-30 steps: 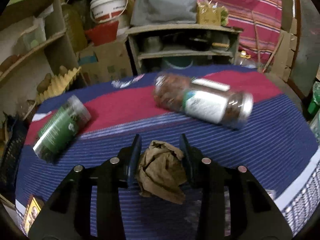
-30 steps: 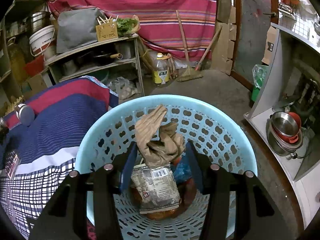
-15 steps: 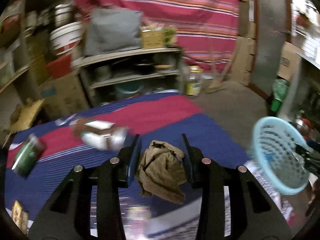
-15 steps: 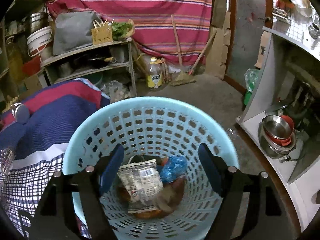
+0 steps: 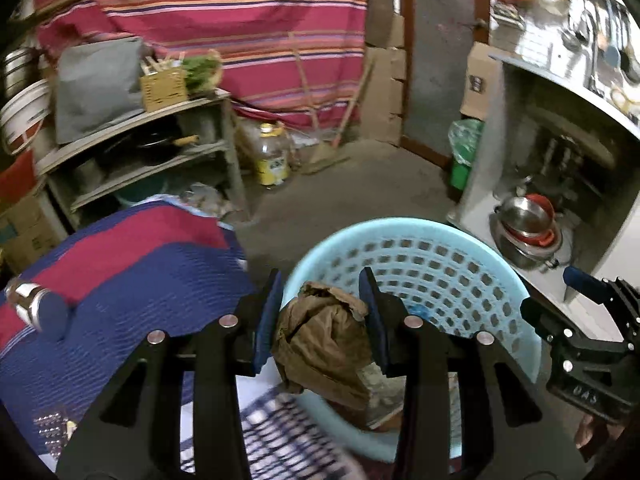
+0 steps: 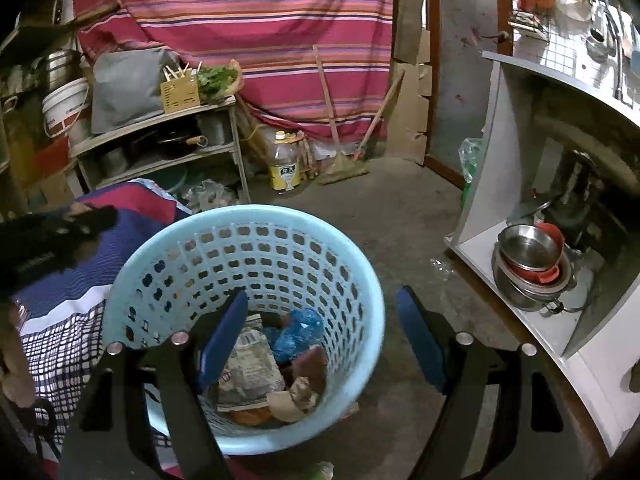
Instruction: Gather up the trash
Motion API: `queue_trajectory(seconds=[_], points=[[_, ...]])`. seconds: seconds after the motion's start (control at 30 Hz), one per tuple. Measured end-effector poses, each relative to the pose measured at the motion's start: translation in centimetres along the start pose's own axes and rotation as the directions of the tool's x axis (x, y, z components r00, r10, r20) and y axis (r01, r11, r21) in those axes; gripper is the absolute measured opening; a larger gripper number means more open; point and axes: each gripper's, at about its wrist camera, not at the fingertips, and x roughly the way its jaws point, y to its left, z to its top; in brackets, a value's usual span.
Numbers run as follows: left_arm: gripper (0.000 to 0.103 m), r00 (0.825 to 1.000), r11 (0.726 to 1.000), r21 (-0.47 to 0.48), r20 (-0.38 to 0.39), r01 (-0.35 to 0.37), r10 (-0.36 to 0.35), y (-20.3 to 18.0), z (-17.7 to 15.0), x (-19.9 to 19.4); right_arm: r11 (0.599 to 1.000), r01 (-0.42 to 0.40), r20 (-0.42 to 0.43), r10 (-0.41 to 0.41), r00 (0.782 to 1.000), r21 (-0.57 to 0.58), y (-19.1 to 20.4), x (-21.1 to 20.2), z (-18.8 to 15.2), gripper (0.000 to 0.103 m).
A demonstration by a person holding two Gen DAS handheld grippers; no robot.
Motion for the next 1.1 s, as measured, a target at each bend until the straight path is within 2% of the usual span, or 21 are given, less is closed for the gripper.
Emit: queue_trajectory(seconds=[0.1, 0.17, 0.2, 0.23, 0.37, 0.43, 0.57, 0.67, 0.8, 0.9, 1.03, 1.1], points=[[0.041, 1.0, 1.0, 0.029, -0.011, 0.004, -0.004, -1.2, 0.2, 0.5, 1.0, 0.009, -0.007, -0.009, 1.0, 0.013, -0.9, 0.1, -0.2, 0.076], [0.061, 1.0, 1.0, 0.024, -0.019, 0.012, -0.012, -1.5, 0.3, 0.6, 1.0, 0.009, -0.011, -0.009, 1.0, 0.024, -1.2, 0.1, -0.3, 0.076], [0.076, 1.0, 1.0, 0.02, -0.019, 0.01, -0.01, -1.4, 0.4, 0.5, 1.0, 0.01, -0.012, -0.01, 1.0, 0.026, -1.2, 0.0, -0.3, 0.076], [0.081, 1.0, 1.0, 0.015, -0.007, -0.001, 0.001, -1.2, 0.4, 0.2, 1.0, 0.013, -0.013, -0.012, 1.0, 0.024, -1.1, -0.1, -0.4, 0.076], [0.089, 1.0, 1.0, -0.006, 0.012, -0.025, 0.025, 0.5, 0.4, -0.9, 1.0, 0.007, -0.01, -0.007, 1.0, 0.013, -0.3, -0.4, -0.1, 0.077], [0.093, 0.998, 0.998, -0.027, 0.029, -0.048, 0.049, 1.6, 0.1, -1.7, 1.0, -0.004, -0.002, 0.004, 1.0, 0.012, 0.4, -0.6, 0.0, 0.087], [0.096, 0.994, 0.994, -0.064, 0.044, -0.094, 0.097, 4.3, -0.5, -3.7, 1.0, -0.024, -0.008, 0.024, 1.0, -0.009, 2.3, -0.7, 0.1, 0.089], [0.097, 0.983, 0.983, -0.086, 0.074, -0.161, 0.168, 6.4, -1.8, -6.5, 0.998, -0.051, -0.007, 0.051, 0.999, -0.031, 4.8, -1.5, 0.1, 0.09], [0.097, 0.961, 0.958, -0.137, 0.076, -0.253, 0.265, 8.8, -4.6, -10.3, 0.992, -0.103, 0.019, 0.104, 0.994, -0.072, 8.8, -3.3, -0.4, 0.097], [0.097, 0.946, 0.938, -0.176, 0.075, -0.299, 0.316, 10.8, -7.4, -13.2, 0.98, -0.148, 0.035, 0.154, 0.987, -0.134, 13.0, -5.1, -1.7, 0.098], [0.098, 0.913, 0.9, -0.207, 0.062, -0.384, 0.403, 13.9, -11.7, -17.2, 0.962, -0.225, 0.024, 0.232, 0.973, -0.157, 17.4, -7.2, -3.6, 0.098], [0.098, 0.907, 0.887, -0.238, 0.053, -0.396, 0.419, 15.5, -13.3, -18.7, 0.954, -0.253, 0.028, 0.26, 0.965, -0.162, 19.2, -8.3, -4.6, 0.098]])
